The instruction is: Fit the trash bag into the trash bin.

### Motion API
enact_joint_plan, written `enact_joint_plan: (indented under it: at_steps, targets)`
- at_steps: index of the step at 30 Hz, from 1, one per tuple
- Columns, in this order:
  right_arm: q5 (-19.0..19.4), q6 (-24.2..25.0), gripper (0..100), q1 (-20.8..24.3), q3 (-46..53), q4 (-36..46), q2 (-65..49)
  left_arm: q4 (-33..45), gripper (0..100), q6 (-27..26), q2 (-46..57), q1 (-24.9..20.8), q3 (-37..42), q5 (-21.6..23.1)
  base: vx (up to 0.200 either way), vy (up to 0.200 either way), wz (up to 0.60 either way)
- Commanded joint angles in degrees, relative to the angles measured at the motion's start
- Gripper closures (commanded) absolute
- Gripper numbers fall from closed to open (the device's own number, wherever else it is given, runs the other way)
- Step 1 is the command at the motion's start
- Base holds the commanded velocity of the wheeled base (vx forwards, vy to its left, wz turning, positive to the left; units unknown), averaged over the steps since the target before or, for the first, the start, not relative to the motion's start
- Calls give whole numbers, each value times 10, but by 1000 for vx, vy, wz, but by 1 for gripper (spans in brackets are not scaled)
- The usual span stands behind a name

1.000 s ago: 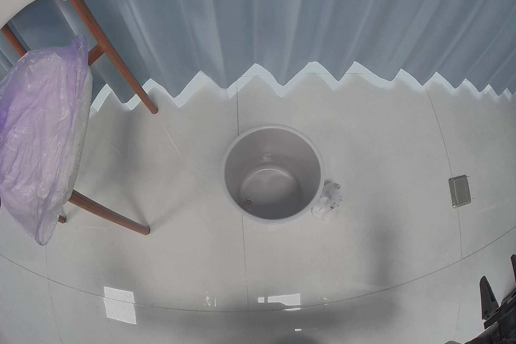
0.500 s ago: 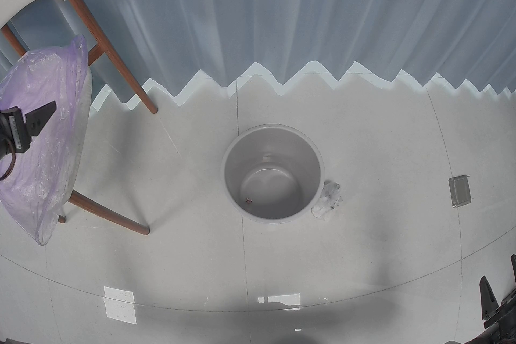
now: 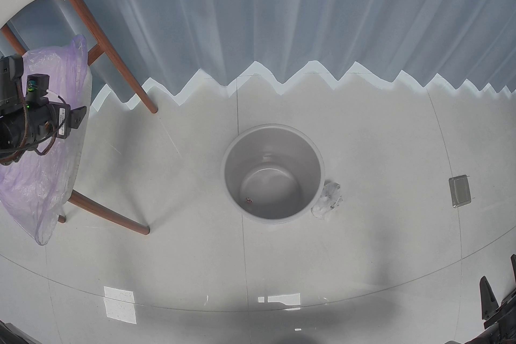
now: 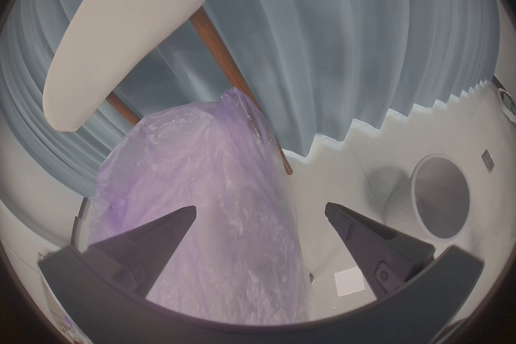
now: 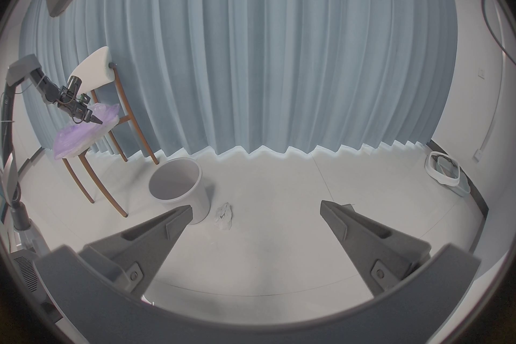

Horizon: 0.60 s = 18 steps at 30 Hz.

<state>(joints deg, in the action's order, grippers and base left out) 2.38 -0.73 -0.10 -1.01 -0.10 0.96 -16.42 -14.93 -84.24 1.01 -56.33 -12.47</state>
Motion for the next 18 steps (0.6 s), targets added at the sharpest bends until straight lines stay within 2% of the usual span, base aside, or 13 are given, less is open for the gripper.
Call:
enact_joint_plan:
  at_steps: [1, 18]
  targets:
    - [0, 0, 0, 0, 10, 0, -10, -2, 0, -7, -45, -4, -26, -4, 0, 0, 0]
    - [-1, 0, 0, 0, 10, 0, -10, -23, 0, -8, -80, 2, -43, -5, 0, 0, 0]
